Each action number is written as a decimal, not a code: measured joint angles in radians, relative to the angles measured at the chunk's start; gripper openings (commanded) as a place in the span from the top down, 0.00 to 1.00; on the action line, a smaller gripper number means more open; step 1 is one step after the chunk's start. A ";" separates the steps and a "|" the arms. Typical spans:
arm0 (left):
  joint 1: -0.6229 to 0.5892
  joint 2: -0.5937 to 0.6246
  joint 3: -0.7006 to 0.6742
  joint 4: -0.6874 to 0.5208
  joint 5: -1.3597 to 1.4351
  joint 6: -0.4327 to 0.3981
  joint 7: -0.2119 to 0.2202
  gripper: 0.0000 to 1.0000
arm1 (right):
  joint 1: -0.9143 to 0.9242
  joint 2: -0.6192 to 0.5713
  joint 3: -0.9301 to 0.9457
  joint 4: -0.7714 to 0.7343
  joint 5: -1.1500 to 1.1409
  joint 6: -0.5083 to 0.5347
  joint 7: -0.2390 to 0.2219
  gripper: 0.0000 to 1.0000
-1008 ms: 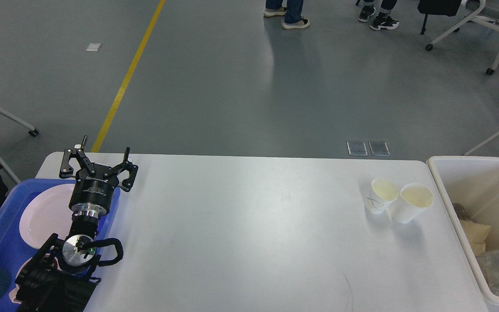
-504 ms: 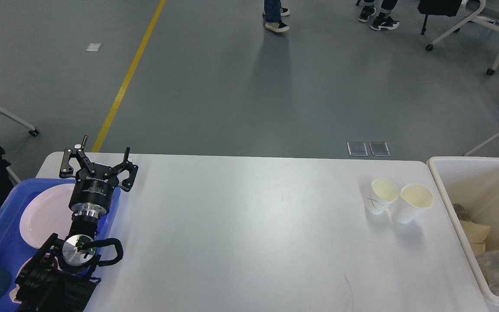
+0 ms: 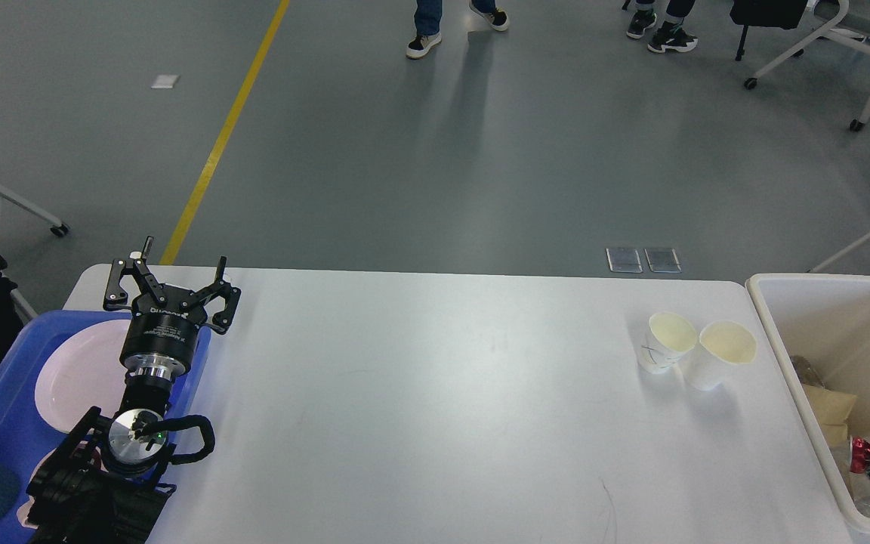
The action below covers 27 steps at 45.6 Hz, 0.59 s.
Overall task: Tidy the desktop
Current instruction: 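Raise the right gripper out of the bin above the cups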
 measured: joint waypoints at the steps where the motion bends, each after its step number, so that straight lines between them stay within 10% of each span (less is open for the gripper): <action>1: 0.000 0.000 0.000 0.000 0.000 0.000 0.000 0.04 | -0.001 0.001 -0.001 0.000 0.000 0.000 0.000 1.00; 6: 0.000 0.000 0.000 0.000 0.000 0.000 0.000 0.04 | -0.002 0.004 -0.004 0.000 -0.001 0.004 -0.001 0.99; 14: 0.000 0.000 0.000 0.000 0.000 0.000 0.000 0.04 | -0.002 0.005 -0.005 0.000 -0.002 -0.003 -0.001 0.00; 27: 0.000 0.000 0.000 0.000 0.000 0.000 0.000 0.04 | -0.001 0.003 0.001 0.008 -0.002 -0.091 0.003 0.00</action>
